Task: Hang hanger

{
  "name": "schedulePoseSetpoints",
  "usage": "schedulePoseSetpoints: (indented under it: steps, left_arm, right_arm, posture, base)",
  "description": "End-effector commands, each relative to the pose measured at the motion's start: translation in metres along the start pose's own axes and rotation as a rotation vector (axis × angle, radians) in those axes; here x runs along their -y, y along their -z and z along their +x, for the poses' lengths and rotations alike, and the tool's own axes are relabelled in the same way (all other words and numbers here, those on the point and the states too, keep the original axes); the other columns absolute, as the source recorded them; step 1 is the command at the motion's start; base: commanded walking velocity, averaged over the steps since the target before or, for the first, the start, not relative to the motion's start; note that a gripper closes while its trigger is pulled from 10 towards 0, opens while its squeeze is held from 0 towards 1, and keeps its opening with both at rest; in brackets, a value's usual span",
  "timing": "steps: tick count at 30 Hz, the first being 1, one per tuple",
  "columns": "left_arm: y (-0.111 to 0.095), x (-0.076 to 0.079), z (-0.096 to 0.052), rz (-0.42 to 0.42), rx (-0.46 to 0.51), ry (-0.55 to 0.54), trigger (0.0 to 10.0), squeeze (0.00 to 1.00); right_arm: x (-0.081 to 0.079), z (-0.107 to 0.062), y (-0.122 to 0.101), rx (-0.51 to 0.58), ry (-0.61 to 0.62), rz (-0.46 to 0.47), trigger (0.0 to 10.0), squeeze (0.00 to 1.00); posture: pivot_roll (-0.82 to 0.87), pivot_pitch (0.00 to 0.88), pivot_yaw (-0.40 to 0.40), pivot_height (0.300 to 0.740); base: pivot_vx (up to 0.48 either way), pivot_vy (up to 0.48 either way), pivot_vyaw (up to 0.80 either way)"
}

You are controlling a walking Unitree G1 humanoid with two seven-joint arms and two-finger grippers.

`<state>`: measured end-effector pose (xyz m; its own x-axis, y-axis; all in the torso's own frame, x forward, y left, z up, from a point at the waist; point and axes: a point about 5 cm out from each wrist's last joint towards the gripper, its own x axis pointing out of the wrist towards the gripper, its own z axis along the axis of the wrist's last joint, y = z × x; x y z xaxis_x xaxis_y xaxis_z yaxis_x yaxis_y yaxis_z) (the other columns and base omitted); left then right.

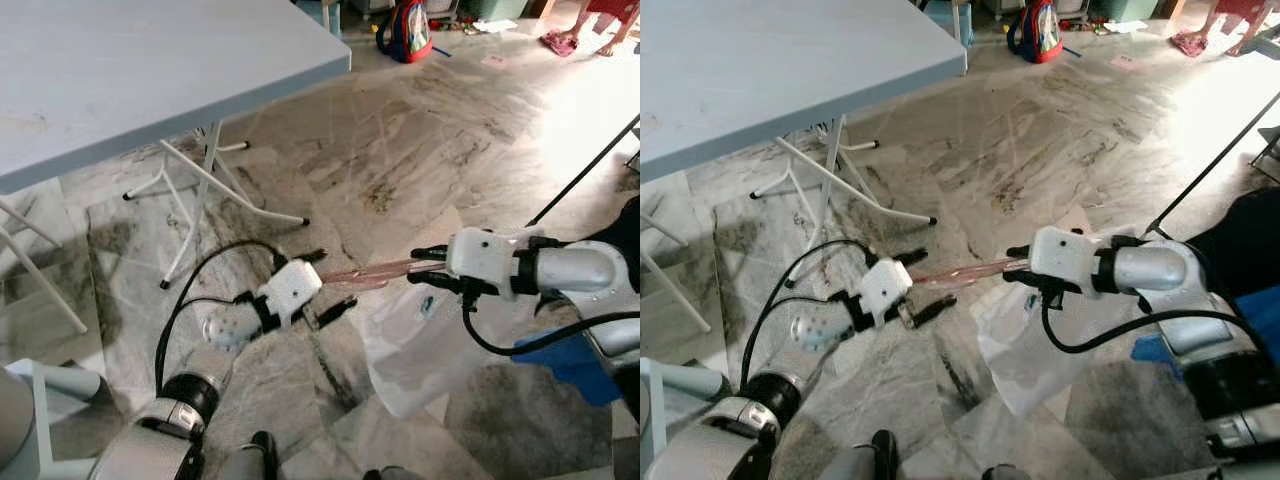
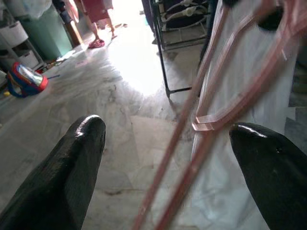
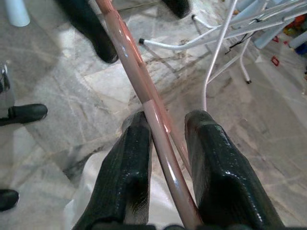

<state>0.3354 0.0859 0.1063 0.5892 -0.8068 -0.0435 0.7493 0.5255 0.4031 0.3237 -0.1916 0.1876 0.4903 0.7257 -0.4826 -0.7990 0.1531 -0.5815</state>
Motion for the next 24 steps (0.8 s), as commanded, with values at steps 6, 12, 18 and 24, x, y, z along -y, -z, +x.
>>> schedulePoseSetpoints:
  steps: [6,12,18,24]
  left_arm:
    - [0.004,-0.002,0.001,-0.043,-0.055,0.079,2.6,0.00]
    - [0.008,0.004,0.001,-0.054,-0.077,0.134,0.0,0.00]
    - [0.008,0.002,0.000,-0.049,-0.074,0.117,0.0,0.00]
    - [0.008,-0.001,-0.002,-0.039,-0.077,0.112,0.0,0.00]
  right_arm:
    - [0.015,0.005,-0.008,0.007,-0.002,-0.085,10.0,0.00]
    - [0.022,0.005,-0.009,0.012,0.028,-0.100,10.0,0.00]
    - [0.022,0.002,-0.007,0.005,0.019,-0.103,10.0,0.00]
    - [0.023,0.000,-0.003,-0.003,0.013,-0.099,10.0,0.00]
  posture:
    - [-0.11,0.242,0.007,0.740]
    - [-0.11,0.243,0.012,0.740]
    - [-0.11,0.242,0.013,0.740]
    - [-0.11,0.242,0.010,0.740]
  base:
    - [0.000,0.000,0.00]
    - [0.000,0.000,0.00]
    - [0.000,0.000,0.00]
    - [0.000,0.000,0.00]
